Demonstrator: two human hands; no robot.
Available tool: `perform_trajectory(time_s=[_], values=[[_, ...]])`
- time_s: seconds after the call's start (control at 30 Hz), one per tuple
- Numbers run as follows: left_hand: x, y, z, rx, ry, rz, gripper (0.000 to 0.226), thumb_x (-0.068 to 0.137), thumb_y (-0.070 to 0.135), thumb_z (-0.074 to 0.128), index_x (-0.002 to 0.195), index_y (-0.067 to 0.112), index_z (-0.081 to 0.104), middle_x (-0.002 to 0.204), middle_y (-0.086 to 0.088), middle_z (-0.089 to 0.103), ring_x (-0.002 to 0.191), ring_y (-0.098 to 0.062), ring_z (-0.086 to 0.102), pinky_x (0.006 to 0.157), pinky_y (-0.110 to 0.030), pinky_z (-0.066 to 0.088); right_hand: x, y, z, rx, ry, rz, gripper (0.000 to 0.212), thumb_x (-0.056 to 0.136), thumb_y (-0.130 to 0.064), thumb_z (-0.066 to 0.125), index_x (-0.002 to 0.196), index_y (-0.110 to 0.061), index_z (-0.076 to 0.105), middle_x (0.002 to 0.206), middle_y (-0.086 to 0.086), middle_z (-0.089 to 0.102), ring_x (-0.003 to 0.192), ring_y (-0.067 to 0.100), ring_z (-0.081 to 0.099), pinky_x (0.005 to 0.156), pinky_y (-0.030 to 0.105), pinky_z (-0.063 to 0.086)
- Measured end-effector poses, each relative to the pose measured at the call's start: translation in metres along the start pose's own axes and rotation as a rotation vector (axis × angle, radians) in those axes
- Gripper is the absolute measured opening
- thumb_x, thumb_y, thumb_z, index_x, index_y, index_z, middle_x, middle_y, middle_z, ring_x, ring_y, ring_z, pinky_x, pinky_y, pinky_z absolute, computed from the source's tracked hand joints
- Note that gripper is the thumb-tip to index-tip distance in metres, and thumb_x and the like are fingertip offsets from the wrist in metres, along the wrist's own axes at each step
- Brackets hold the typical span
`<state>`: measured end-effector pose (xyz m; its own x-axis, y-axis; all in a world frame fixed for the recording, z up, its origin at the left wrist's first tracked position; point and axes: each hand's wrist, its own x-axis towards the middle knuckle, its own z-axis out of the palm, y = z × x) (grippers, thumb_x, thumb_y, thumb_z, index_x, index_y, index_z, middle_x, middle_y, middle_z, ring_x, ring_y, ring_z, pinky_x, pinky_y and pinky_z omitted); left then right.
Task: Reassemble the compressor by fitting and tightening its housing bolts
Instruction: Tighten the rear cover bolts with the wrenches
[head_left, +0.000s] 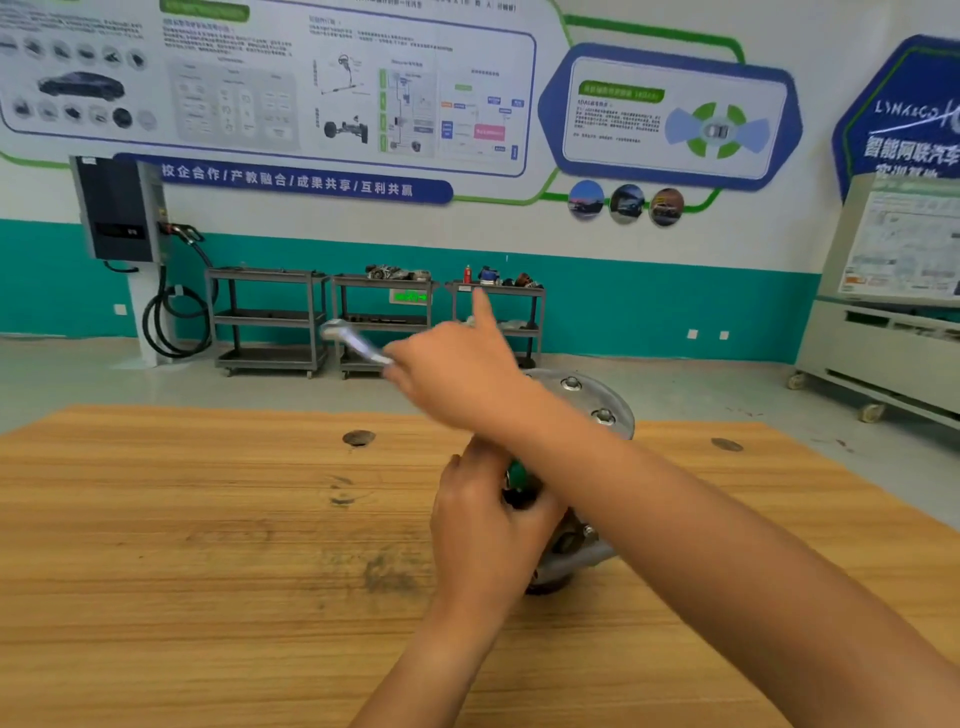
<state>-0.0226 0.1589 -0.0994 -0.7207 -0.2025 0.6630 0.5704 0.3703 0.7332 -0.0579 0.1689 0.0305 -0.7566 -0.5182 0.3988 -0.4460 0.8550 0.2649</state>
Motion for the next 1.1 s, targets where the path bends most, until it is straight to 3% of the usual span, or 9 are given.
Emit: perform_trajectory(time_s=[0.13, 0.23, 0.3, 0.4, 0.47, 0.53, 0.67, 0.8, 1.1], values=[[0.005, 0.000, -0.003, 0.019, -0.015, 0.042, 0.046, 0.076, 0.037, 0.068, 0.120, 0.026, 0.062, 0.140, 0.011, 0.043, 0.122, 0.000, 0.041, 0.101, -0.026, 0.039, 0.040, 0.065, 0.004, 0.209, -0.112, 0.345, 0.018, 0.096, -0.029, 0.048, 0.100, -0.012, 0.052, 0.075, -0.002, 0.046, 0.100, 0.025, 0.054, 0.112, 0.054, 0.018], [0.004, 0.000, -0.007, -0.009, -0.002, 0.019, 0.049, 0.072, 0.039, 0.059, 0.119, 0.026, 0.062, 0.142, 0.003, 0.044, 0.122, -0.005, 0.042, 0.101, -0.032, 0.041, 0.032, 0.108, 0.011, 0.454, -0.082, 0.555, 0.026, 0.090, -0.027, 0.060, 0.099, -0.003, 0.053, 0.085, 0.006, 0.048, 0.081, 0.022, 0.049, 0.075, 0.034, 0.044], [0.004, -0.002, -0.009, -0.016, 0.004, 0.001, 0.050, 0.071, 0.039, 0.059, 0.119, 0.026, 0.062, 0.142, 0.002, 0.044, 0.121, -0.005, 0.042, 0.101, -0.033, 0.042, 0.013, 0.126, 0.023, 0.783, 0.030, 0.704, 0.022, 0.087, -0.022, 0.064, 0.089, -0.003, 0.053, 0.082, 0.009, 0.053, 0.071, 0.018, 0.050, 0.061, 0.027, 0.041], [0.005, -0.003, -0.009, -0.018, -0.011, -0.004, 0.050, 0.071, 0.041, 0.059, 0.120, 0.029, 0.060, 0.143, 0.004, 0.043, 0.122, -0.006, 0.042, 0.101, -0.034, 0.043, -0.031, 0.135, 0.040, 1.438, 0.334, 0.802, 0.005, 0.087, -0.007, 0.061, 0.087, -0.005, 0.057, 0.089, 0.010, 0.065, 0.079, 0.017, 0.064, 0.079, 0.029, 0.048], [0.004, 0.000, -0.009, -0.025, -0.031, -0.002, 0.050, 0.072, 0.041, 0.059, 0.121, 0.031, 0.058, 0.142, 0.008, 0.040, 0.124, -0.008, 0.042, 0.101, -0.037, 0.044, -0.067, 0.128, 0.043, 1.885, 0.582, 0.740, 0.014, 0.089, 0.000, 0.054, 0.084, -0.013, 0.053, 0.081, 0.005, 0.070, 0.074, 0.013, 0.069, 0.075, 0.028, 0.053], [0.003, 0.002, -0.007, -0.029, -0.031, 0.009, 0.049, 0.072, 0.041, 0.059, 0.120, 0.031, 0.058, 0.139, 0.012, 0.038, 0.125, -0.009, 0.043, 0.101, -0.036, 0.043, -0.107, 0.119, 0.047, 2.099, 0.788, 0.616, 0.017, 0.086, 0.000, 0.052, 0.085, -0.017, 0.056, 0.080, 0.002, 0.073, 0.079, 0.013, 0.070, 0.075, 0.025, 0.056], [0.007, -0.001, -0.009, -0.074, -0.014, 0.011, 0.037, 0.078, 0.026, 0.068, 0.112, 0.038, 0.057, 0.130, 0.018, 0.045, 0.118, 0.000, 0.045, 0.100, -0.033, 0.045, -0.164, 0.081, 0.053, 1.995, 0.884, 0.410, 0.027, 0.080, -0.007, 0.050, 0.081, -0.026, 0.069, 0.091, 0.002, 0.071, 0.097, 0.016, 0.067, 0.088, 0.025, 0.052], [0.008, -0.005, -0.012, -0.093, 0.036, 0.036, 0.037, 0.077, 0.016, 0.067, 0.111, 0.032, 0.060, 0.123, 0.015, 0.053, 0.114, 0.005, 0.048, 0.095, -0.005, 0.037, -0.168, 0.066, 0.051, 1.859, 0.939, 0.382, 0.025, 0.080, -0.004, 0.049, 0.082, -0.022, 0.067, 0.087, 0.003, 0.070, 0.095, 0.017, 0.066, 0.089, 0.025, 0.052], [0.003, 0.005, 0.003, -0.020, 0.027, 0.143, 0.044, 0.074, 0.033, 0.063, 0.116, 0.020, 0.065, 0.123, 0.015, 0.051, 0.116, 0.002, 0.049, 0.097, -0.009, 0.039, -0.145, 0.095, 0.038, 1.815, 1.023, 0.813, 0.012, 0.098, -0.019, 0.045, 0.090, -0.016, 0.054, 0.069, 0.002, 0.072, 0.072, 0.014, 0.071, 0.062, 0.025, 0.057]])
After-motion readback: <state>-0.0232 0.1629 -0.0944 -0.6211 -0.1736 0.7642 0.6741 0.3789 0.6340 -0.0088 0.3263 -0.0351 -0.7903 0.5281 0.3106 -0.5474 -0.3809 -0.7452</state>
